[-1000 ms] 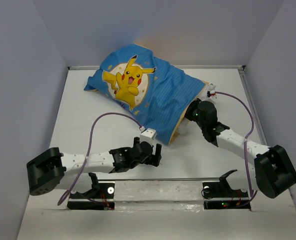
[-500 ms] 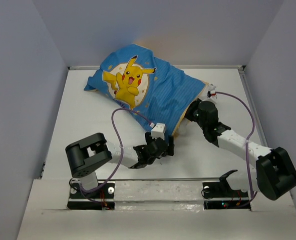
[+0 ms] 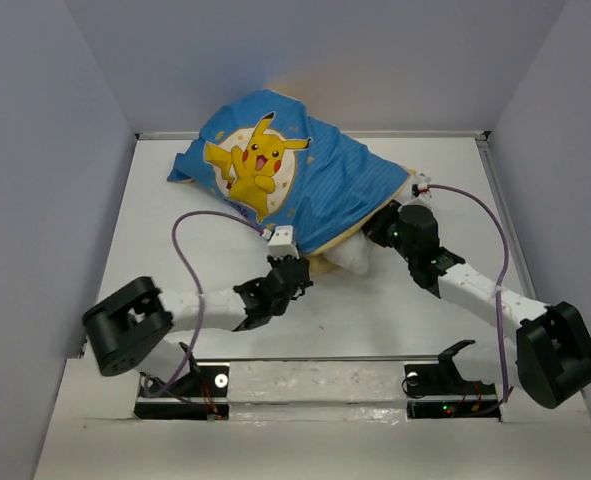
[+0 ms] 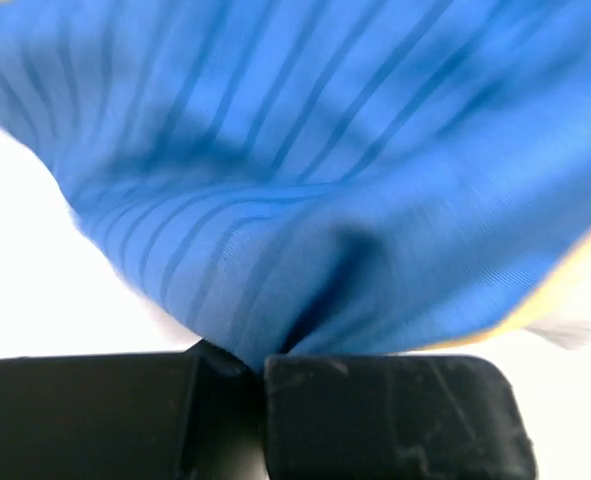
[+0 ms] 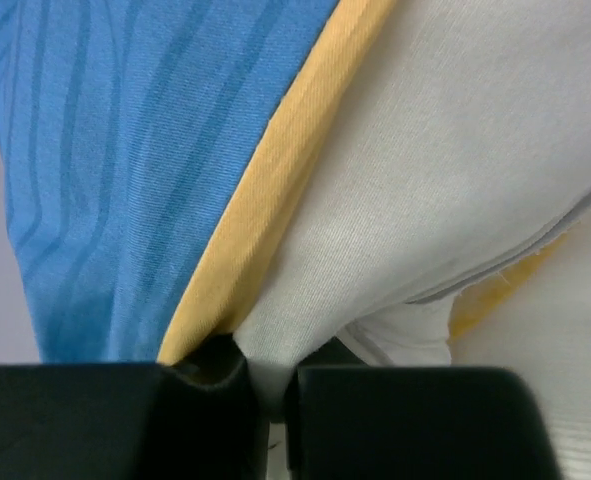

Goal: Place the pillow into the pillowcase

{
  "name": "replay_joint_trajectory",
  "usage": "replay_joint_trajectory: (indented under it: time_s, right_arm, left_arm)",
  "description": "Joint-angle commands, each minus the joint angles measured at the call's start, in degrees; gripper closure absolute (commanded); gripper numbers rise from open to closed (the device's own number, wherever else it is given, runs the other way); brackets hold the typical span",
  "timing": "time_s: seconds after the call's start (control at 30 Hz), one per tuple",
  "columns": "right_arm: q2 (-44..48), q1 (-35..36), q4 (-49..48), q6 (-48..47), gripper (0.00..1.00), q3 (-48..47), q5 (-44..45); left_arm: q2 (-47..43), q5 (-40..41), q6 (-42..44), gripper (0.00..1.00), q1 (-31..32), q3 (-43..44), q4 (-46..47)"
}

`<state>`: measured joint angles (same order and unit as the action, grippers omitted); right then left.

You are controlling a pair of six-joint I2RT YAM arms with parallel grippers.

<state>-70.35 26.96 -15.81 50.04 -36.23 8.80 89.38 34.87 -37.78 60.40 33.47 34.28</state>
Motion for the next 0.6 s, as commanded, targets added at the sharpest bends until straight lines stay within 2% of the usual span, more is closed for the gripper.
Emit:
replay_joint_trajectory:
  time_s: [0.0,0.03,0.07,0.1,0.13,0.17,0.23,0.3,0.4,0.47,0.57]
  right_arm:
    - [2.9,-0.3,2.2,-9.5,0.68,-3.7,-11.5]
    - [2.2,0.9,6.1,-12.4,0.58,-5.9,-15.4]
    - [0.8,2.0,14.8,-15.1,0.50,-11.1,-21.2]
    - [0.4,4.0,19.5,-21.7,0.39,-13.6,-23.0]
    - [0.2,6.2,23.9,-24.6,0.35,-16.0,-23.6]
    - [0.2,11.4,30.8,-26.9,0.30,-18.2,-22.9]
    - [1.5,15.5,35.0,-31.2,0.19,-23.2,-21.9]
    - [2.9,18.2,38.6,-32.5,0.16,-26.0,-24.6]
    - [9.3,18.2,39.0,-32.7,0.14,-31.0,-28.4]
    - [11.4,18.2,38.9,-33.0,0.13,-32.9,-27.4]
    - [11.4,18.2,39.5,-33.6,0.13,-36.4,-20.6]
  left_arm:
    - [-22.2,-0.1,0.0,1.00,-0.5,-3.7,-8.3]
    - [-31.3,-1.0,-0.3,1.00,-1.0,-3.6,-14.3]
    - [-35.6,-2.1,-0.2,1.00,-1.9,-3.0,-17.2]
    - [-39.8,-2.4,-0.1,1.00,-2.6,-2.0,-22.9]
    - [-46.8,-3.0,0.1,1.00,-3.4,0.6,-25.3]
    - [-49.5,-3.8,0.8,1.00,-4.1,2.3,-27.3]
    - [-54.4,-4.0,2.6,1.00,-6.2,8.8,-33.6]
    - [-55.3,-3.8,4.5,1.00,-6.7,13.5,-37.1]
    - [-53.2,-3.8,10.1,1.00,-6.8,22.9,-41.6]
    - [-50.2,-3.7,12.5,1.00,-6.8,29.2,-42.1]
    - [-44.8,-5.7,17.3,1.00,-6.8,38.2,-40.8]
